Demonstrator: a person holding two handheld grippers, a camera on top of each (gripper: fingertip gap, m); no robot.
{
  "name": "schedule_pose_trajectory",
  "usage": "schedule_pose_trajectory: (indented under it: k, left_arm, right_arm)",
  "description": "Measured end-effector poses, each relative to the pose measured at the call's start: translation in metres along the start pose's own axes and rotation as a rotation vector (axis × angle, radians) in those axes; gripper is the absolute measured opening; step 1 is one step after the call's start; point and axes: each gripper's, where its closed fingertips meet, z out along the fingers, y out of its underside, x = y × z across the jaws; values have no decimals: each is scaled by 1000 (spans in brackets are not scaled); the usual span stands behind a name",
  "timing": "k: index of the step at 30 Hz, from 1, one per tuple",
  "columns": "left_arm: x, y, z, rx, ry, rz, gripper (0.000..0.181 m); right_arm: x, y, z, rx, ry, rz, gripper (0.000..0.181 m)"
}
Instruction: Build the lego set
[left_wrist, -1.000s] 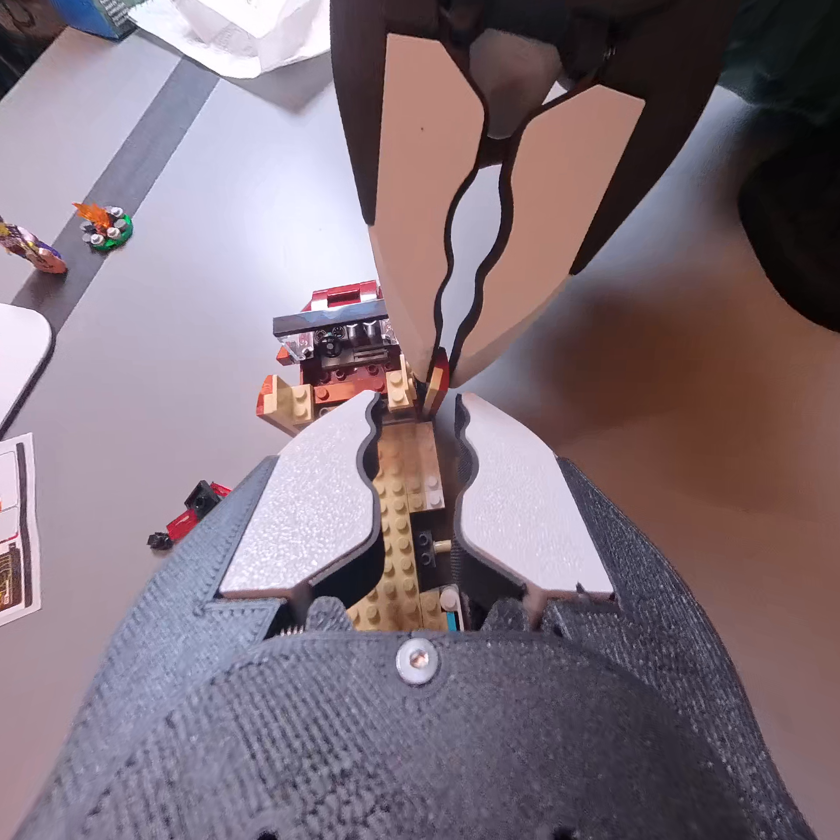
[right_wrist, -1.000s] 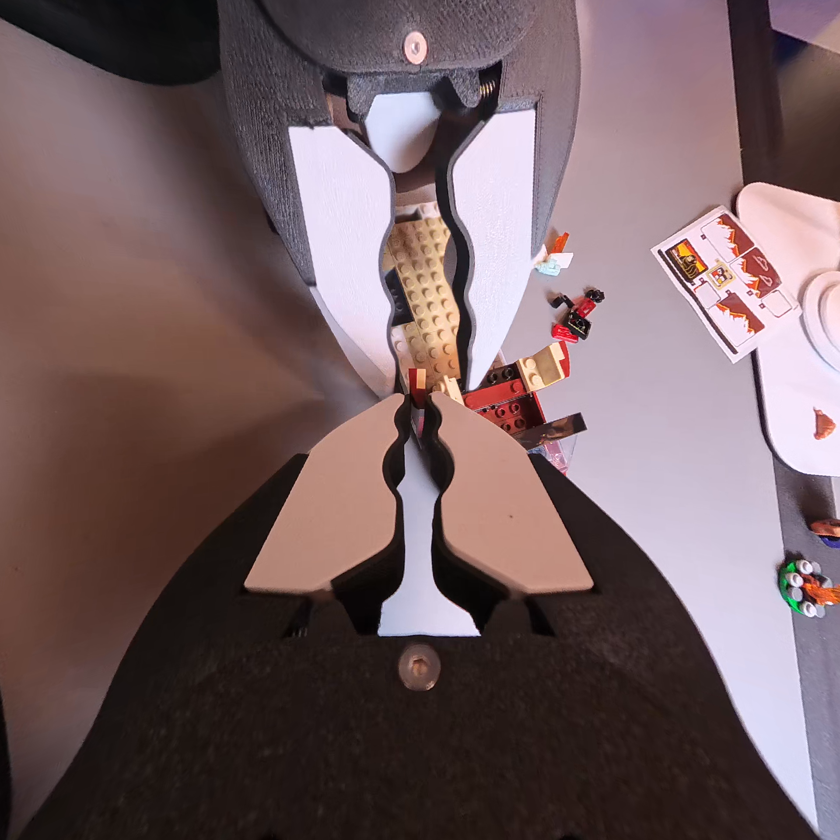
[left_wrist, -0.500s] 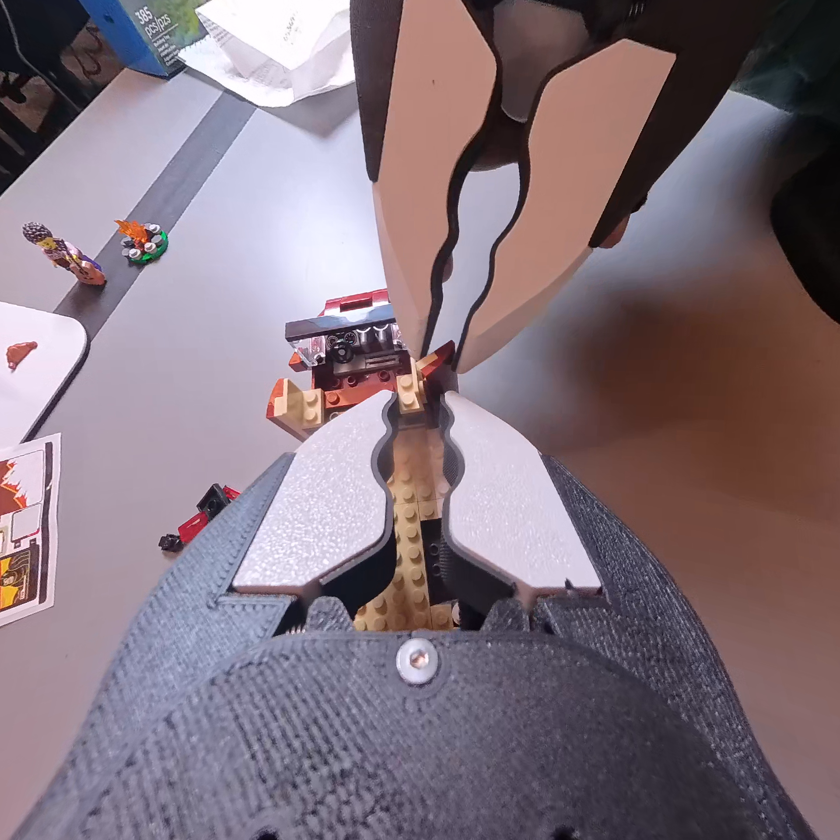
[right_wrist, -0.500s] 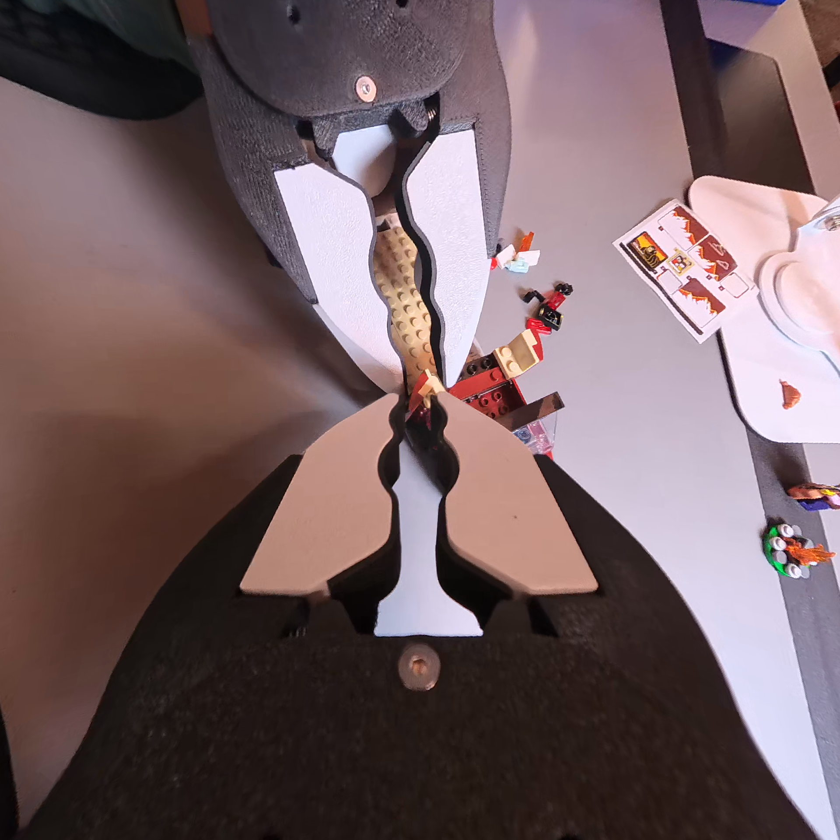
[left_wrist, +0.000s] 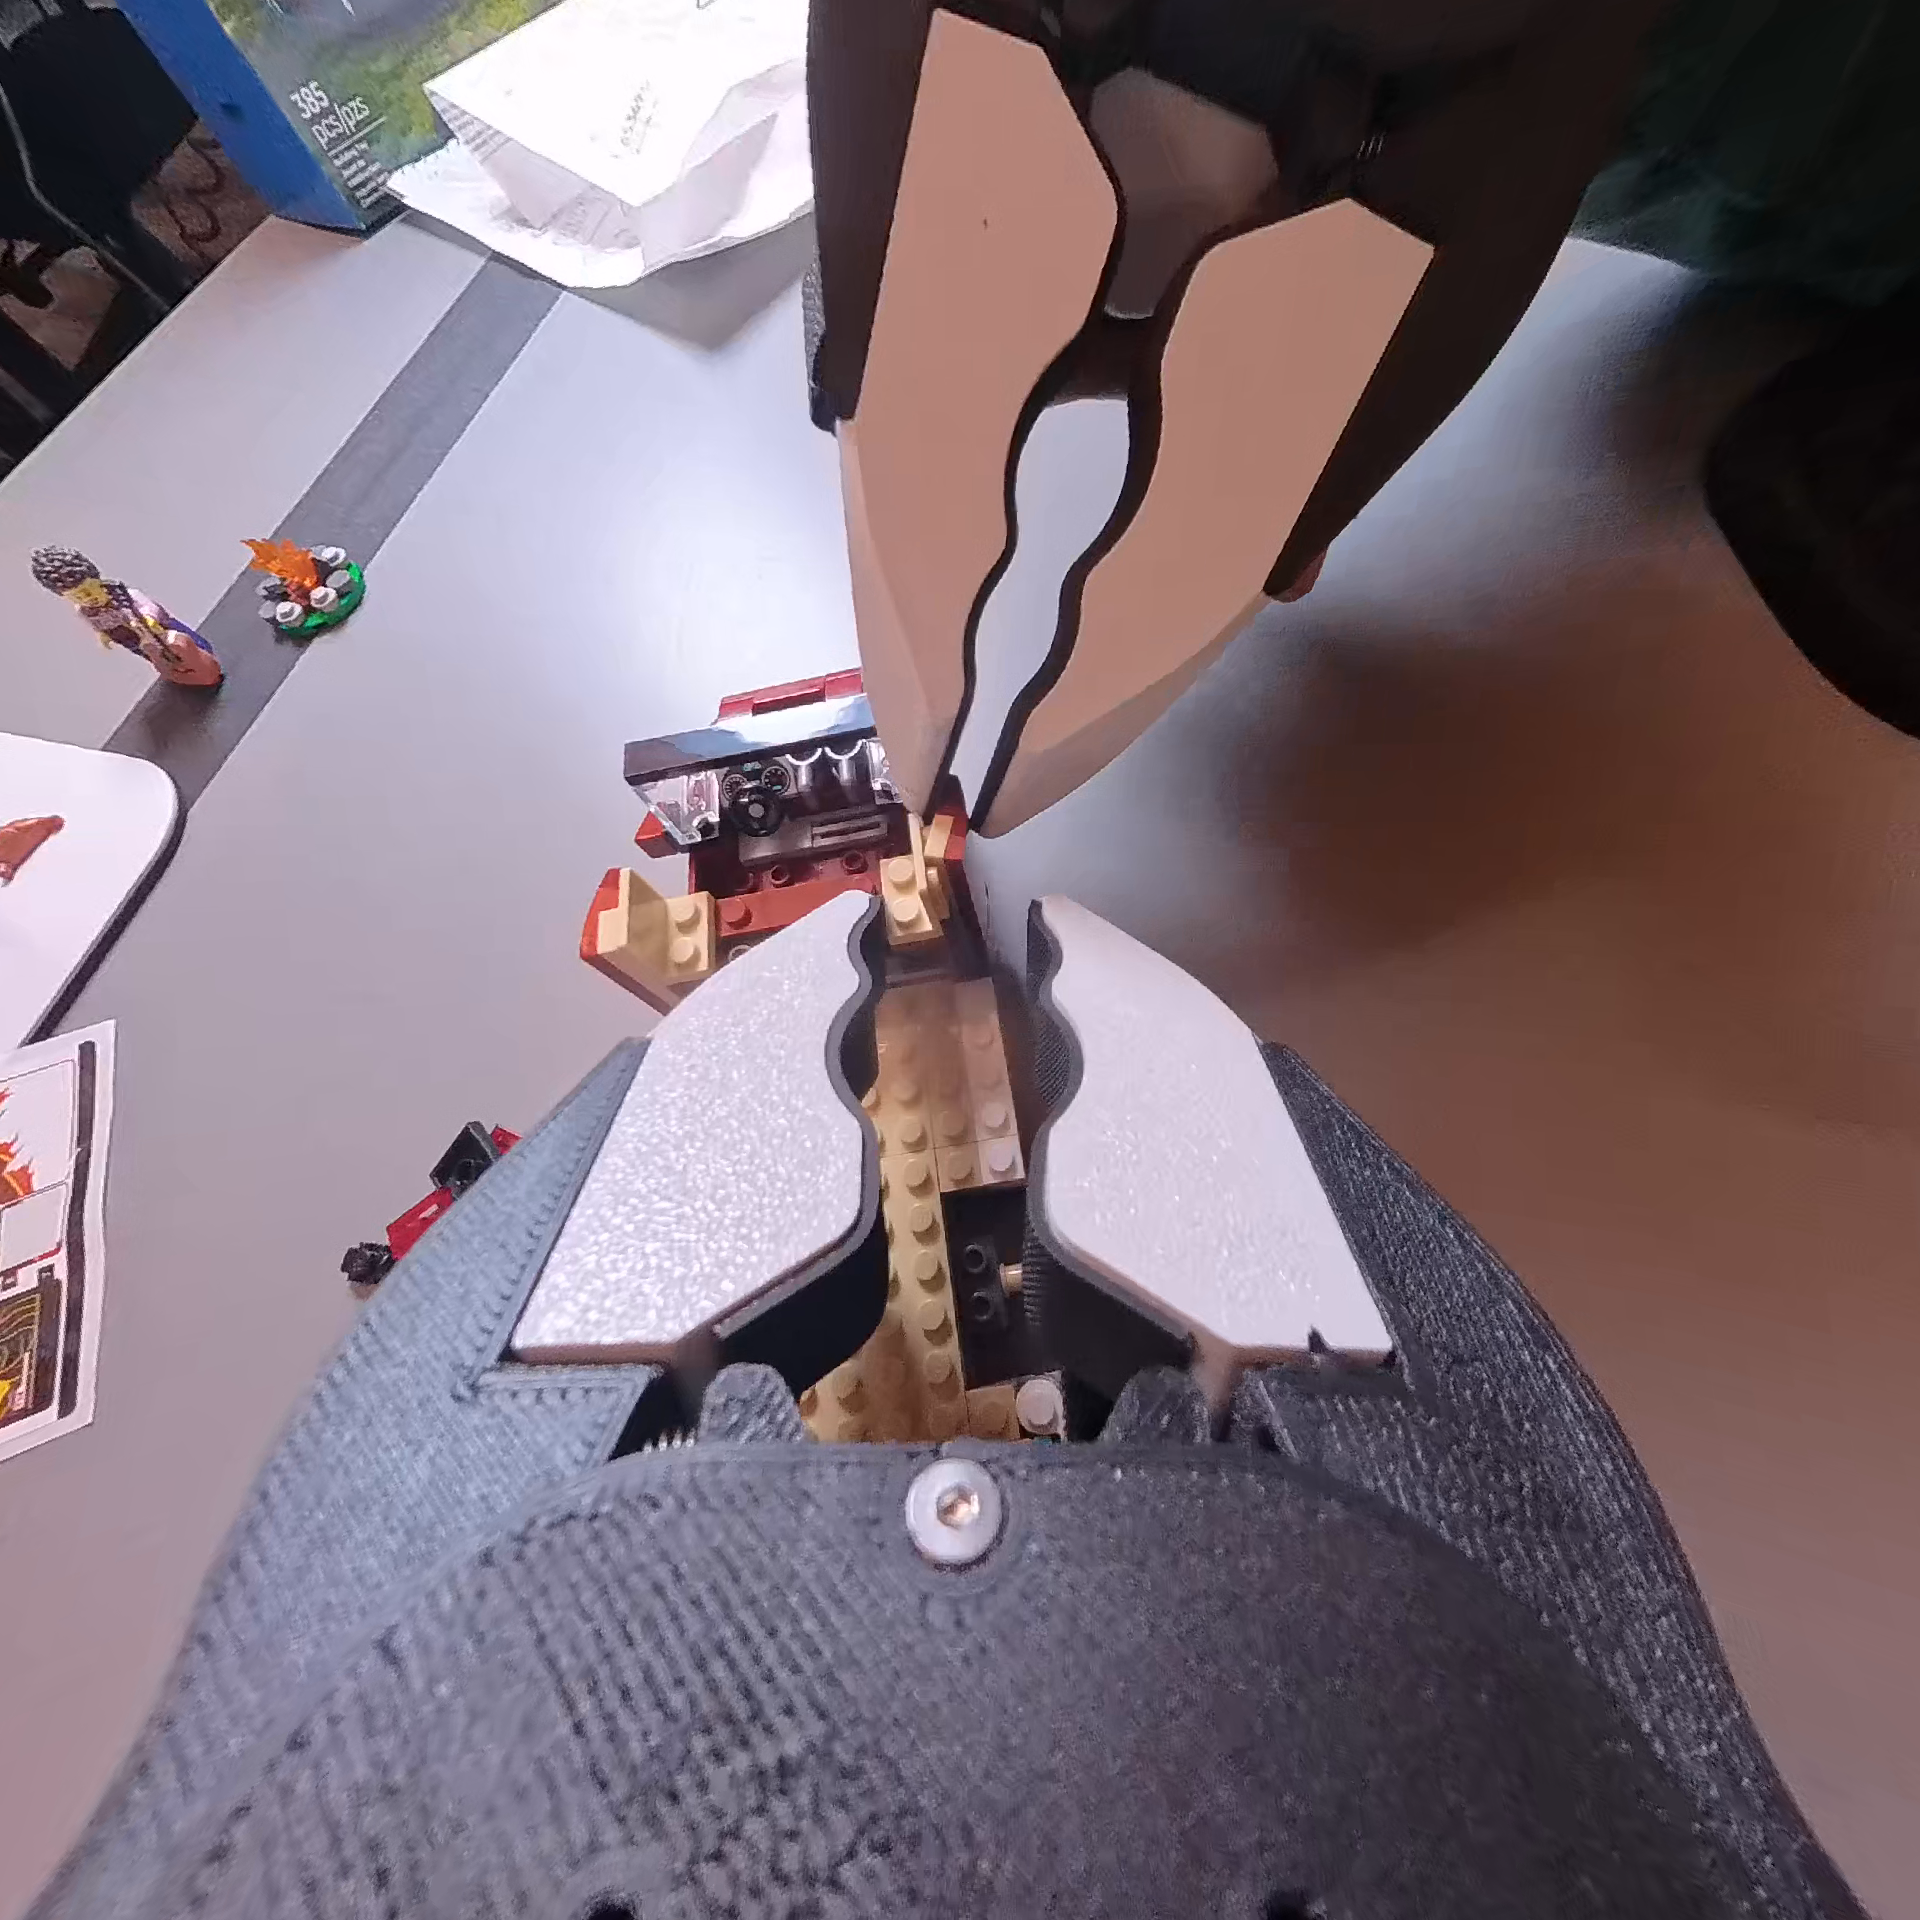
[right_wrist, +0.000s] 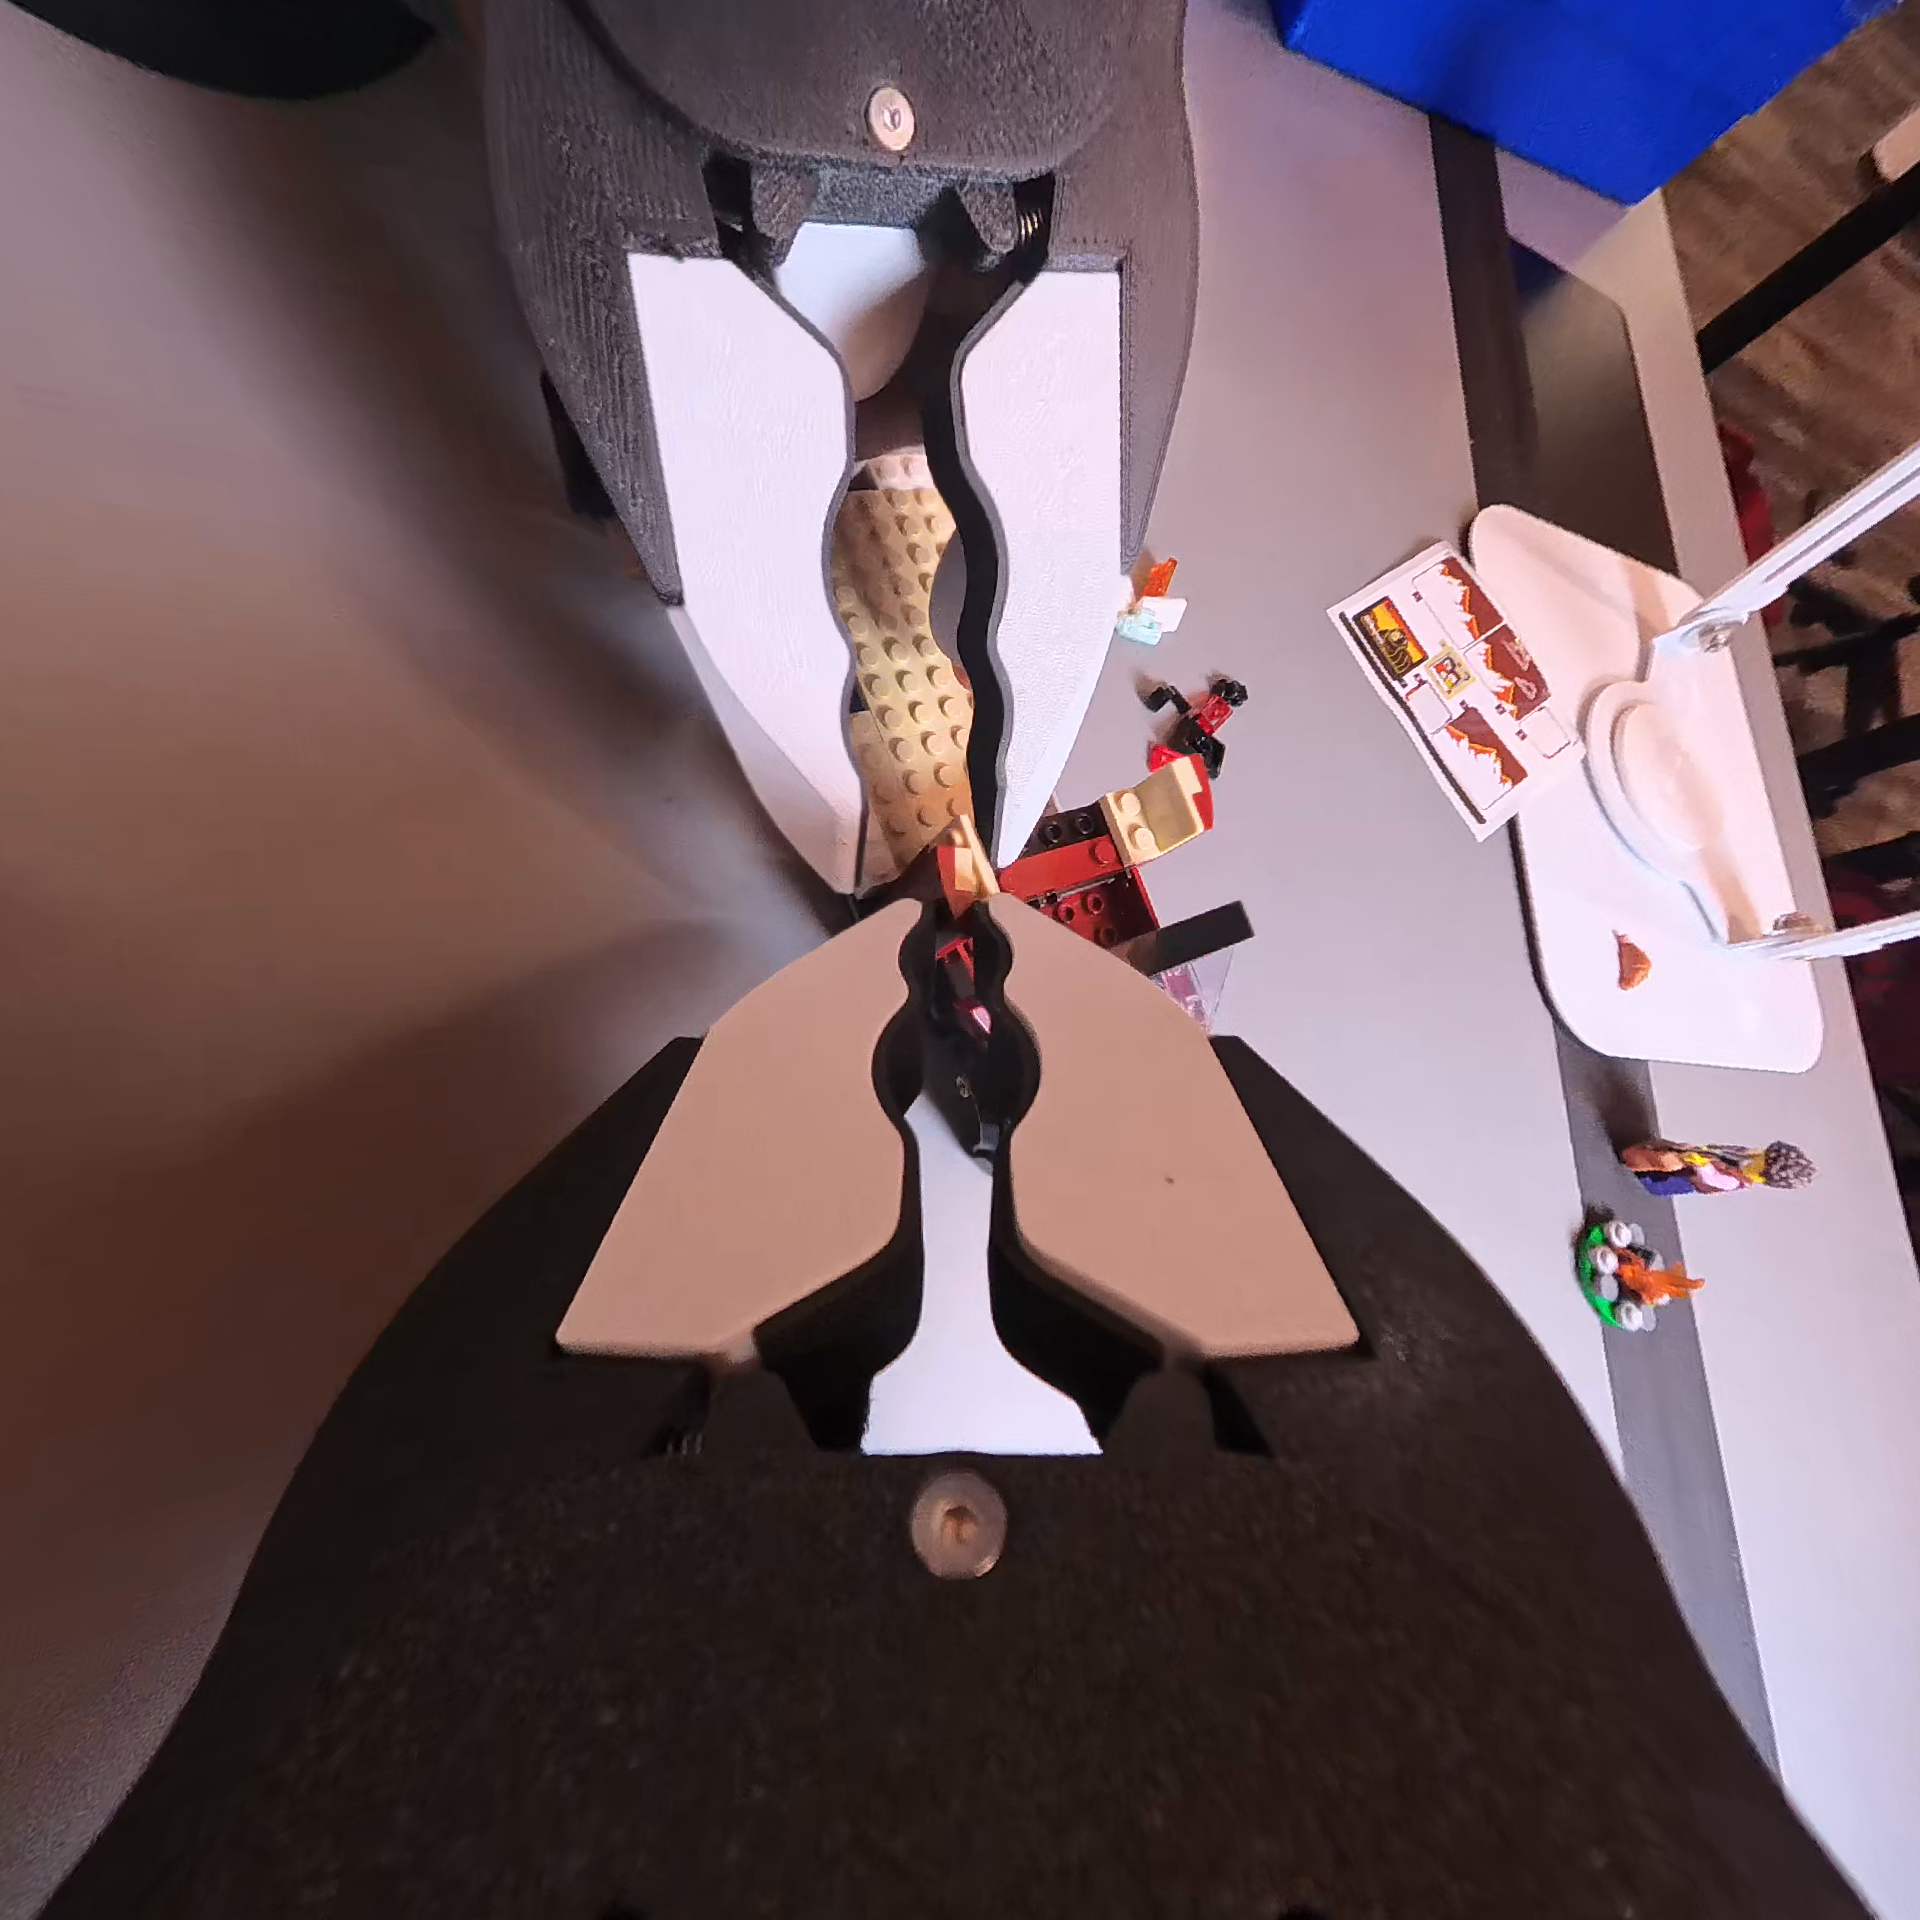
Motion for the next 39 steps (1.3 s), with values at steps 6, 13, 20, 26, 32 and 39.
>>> schedule_pose_trajectory:
  k: [6,13,20,26,32,39]
  left_arm:
    - [-1,0,0,16,8,-44,25]
    - [1,0,0,25,6,-33,28]
    - [-3,0,0,30,-20,-26,21]
    - [-6,0,0,44,-32,-59,19]
    - [-6,0,1,39,-46,-55,19]
    - [-6,0,1,21,-49,-34,19]
  right_arm:
    - [-2,-3,-1,83,51,-45,6]
    - [-5,-14,-5,164,63,-40,5]
    - [-2,-10,2,148,94,-69,7]
    - [2,-8,2,140,174,-141,8]
    - [4,-7,1,119,187,-131,8]
    - [5,-7,2,75,147,-25,7]
